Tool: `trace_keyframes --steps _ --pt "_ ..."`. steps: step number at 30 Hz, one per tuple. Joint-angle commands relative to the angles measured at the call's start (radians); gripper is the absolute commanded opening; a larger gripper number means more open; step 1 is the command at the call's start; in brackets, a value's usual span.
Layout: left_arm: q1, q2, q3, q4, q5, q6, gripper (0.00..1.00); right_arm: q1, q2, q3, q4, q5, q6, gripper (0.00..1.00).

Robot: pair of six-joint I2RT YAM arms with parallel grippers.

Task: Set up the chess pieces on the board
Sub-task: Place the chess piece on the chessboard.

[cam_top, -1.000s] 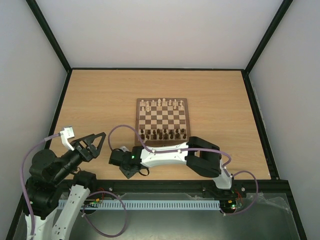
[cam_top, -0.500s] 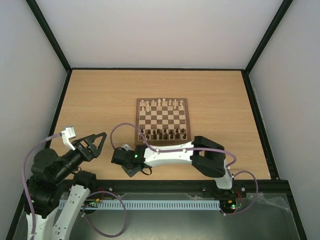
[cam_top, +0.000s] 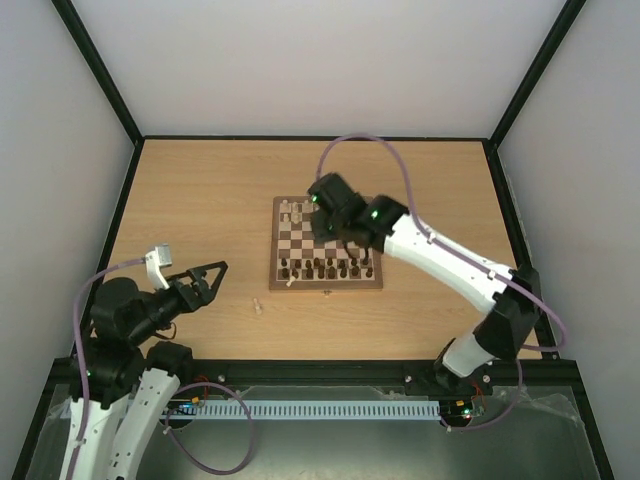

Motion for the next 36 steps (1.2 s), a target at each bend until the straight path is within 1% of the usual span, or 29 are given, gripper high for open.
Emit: trace_keyframes --steps 1,3,7,11,16,22,36 --pt "0.004 0.029 -0.030 0.052 0.034 0.029 1.00 -0.158 0.135 0.094 -0.106 -0.033 -0.097 0.08" --pt "0.005 0.038 -0.035 0.052 0.035 0.044 0.99 -0.211 0.216 0.153 -0.115 -0.051 -0.121 0.08" --pt "0.005 0.077 -0.047 0.065 0.035 0.061 0.99 -0.274 0.368 0.250 -0.134 -0.073 -0.142 0.08" --pt "0.005 0.099 -0.063 0.089 0.042 0.069 0.99 -0.296 0.492 0.332 -0.146 -0.087 -0.155 0.09" --pt "0.005 0.122 -0.081 0.114 0.050 0.073 0.99 -0.303 0.595 0.407 -0.179 -0.078 -0.162 0.10" --pt "0.005 0.134 -0.088 0.124 0.044 0.079 0.99 -0.317 0.638 0.419 -0.194 -0.073 -0.162 0.11" --pt "0.005 0.145 -0.106 0.152 0.042 0.068 0.99 -0.352 0.637 0.386 -0.164 -0.085 -0.178 0.11"
